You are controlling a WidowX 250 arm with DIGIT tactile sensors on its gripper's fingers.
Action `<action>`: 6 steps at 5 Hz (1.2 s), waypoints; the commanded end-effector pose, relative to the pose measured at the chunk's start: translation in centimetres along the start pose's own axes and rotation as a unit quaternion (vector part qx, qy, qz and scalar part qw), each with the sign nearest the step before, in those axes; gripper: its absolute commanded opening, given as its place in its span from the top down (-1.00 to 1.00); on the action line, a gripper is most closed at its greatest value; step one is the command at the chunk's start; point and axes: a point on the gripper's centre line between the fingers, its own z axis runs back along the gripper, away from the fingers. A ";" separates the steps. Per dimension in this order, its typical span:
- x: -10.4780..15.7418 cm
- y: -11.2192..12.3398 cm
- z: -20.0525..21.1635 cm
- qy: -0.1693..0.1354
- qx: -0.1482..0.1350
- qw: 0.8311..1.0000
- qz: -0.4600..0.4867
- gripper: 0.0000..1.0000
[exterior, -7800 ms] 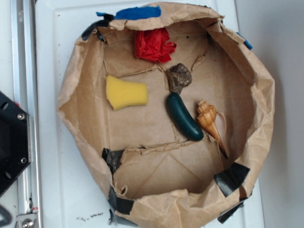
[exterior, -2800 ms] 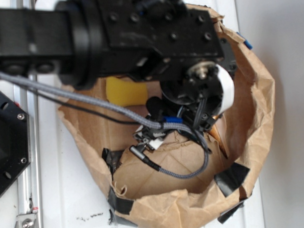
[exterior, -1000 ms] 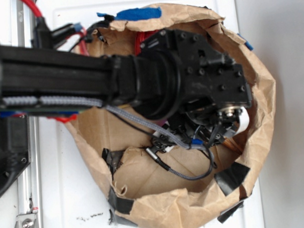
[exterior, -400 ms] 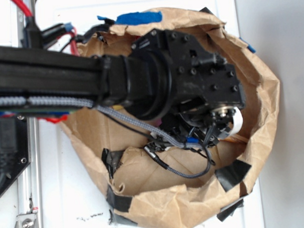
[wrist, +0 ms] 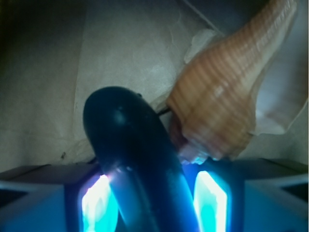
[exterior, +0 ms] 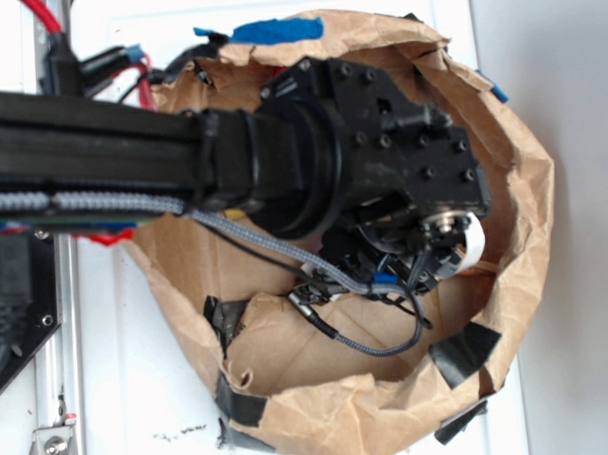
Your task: Grab the plastic pickle.
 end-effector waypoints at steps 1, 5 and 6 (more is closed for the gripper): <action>-1.6 0.2 7.3 -0.088 0.009 0.991 0.102 1.00; -3.3 -1.1 13.6 -0.062 -0.015 0.885 0.462 1.00; -2.7 -1.4 13.2 -0.073 -0.001 0.892 0.446 1.00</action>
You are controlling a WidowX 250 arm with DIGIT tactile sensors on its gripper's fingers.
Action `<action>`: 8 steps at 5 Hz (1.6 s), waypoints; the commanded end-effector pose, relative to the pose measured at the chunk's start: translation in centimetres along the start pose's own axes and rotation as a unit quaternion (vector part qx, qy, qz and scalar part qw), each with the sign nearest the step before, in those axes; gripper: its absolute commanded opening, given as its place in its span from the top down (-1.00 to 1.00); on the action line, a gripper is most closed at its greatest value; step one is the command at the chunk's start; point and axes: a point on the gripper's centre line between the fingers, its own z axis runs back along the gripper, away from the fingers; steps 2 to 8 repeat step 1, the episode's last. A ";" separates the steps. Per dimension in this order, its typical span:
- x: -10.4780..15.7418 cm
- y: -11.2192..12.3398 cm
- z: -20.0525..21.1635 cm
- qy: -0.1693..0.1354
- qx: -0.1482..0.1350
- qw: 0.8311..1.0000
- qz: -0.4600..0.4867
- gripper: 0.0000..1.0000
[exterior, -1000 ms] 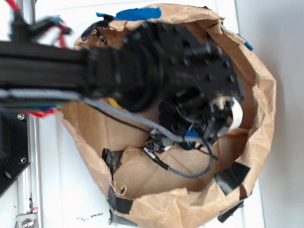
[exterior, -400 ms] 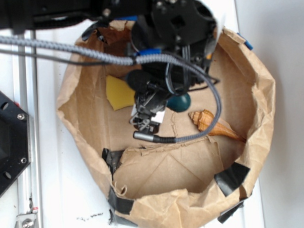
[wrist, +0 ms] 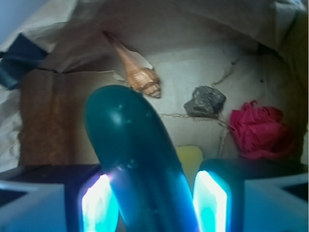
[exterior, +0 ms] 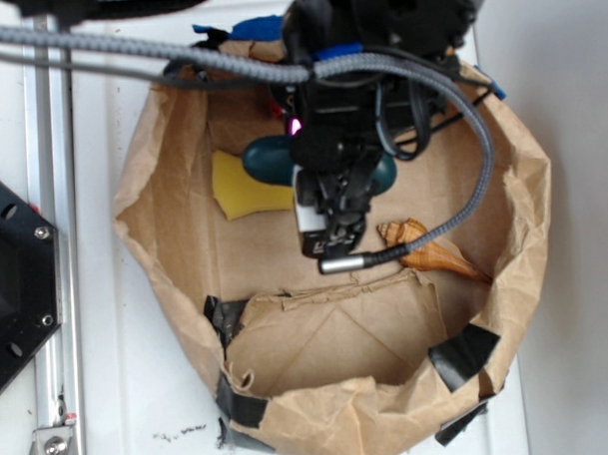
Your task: Grab the plastic pickle.
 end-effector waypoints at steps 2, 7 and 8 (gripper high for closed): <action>0.5 -1.9 0.9 -0.053 0.020 0.998 -0.023 1.00; 0.5 -1.9 0.9 -0.053 0.020 0.998 -0.023 1.00; 0.5 -1.9 0.9 -0.053 0.020 0.998 -0.023 1.00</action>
